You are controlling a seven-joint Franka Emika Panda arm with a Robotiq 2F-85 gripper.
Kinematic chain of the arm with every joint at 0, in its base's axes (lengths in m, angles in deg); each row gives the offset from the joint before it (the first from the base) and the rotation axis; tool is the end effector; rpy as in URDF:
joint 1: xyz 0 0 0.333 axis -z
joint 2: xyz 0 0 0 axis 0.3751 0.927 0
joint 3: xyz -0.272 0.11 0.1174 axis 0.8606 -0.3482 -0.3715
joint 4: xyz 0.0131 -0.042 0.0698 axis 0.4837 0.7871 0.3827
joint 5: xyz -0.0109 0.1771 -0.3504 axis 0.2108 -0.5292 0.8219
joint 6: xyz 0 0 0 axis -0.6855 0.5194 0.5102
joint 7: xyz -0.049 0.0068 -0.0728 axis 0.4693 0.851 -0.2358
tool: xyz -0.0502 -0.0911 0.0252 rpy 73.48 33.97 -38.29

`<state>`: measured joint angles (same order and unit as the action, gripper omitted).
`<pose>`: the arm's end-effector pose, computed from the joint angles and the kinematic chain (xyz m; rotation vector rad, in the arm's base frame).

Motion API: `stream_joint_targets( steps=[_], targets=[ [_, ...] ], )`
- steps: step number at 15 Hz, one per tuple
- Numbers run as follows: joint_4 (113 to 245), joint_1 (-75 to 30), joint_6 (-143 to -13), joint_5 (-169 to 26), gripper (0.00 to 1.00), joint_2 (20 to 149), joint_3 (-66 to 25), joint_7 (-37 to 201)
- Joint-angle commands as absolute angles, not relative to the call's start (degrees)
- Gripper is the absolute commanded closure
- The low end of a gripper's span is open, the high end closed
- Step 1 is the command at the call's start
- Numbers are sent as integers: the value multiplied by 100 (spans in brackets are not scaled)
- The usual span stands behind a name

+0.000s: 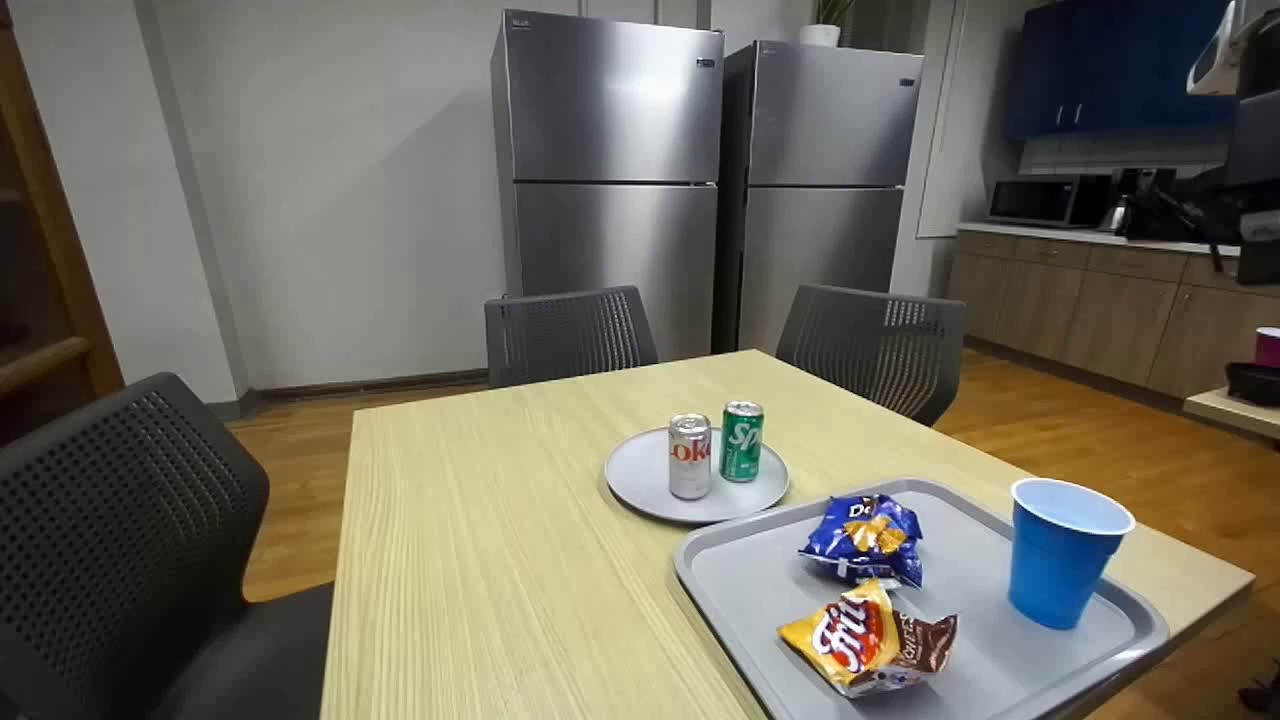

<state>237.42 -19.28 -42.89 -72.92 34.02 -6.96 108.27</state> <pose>0.3068 -0.1105 0.4055 -2.8727 -0.1602 0.3598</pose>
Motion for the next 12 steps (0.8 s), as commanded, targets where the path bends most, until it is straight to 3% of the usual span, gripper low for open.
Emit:
stream_joint_targets(
  steps=[1,4,12],
  targets=[
    [23734,-1795,-4278,-7354,0,3426,-821,10889],
    [23735,-1795,-4278,-7354,0,3426,-821,10889],
    [24013,-1978,-6446,-7445,0,4398,-1106,10679]
  ],
)
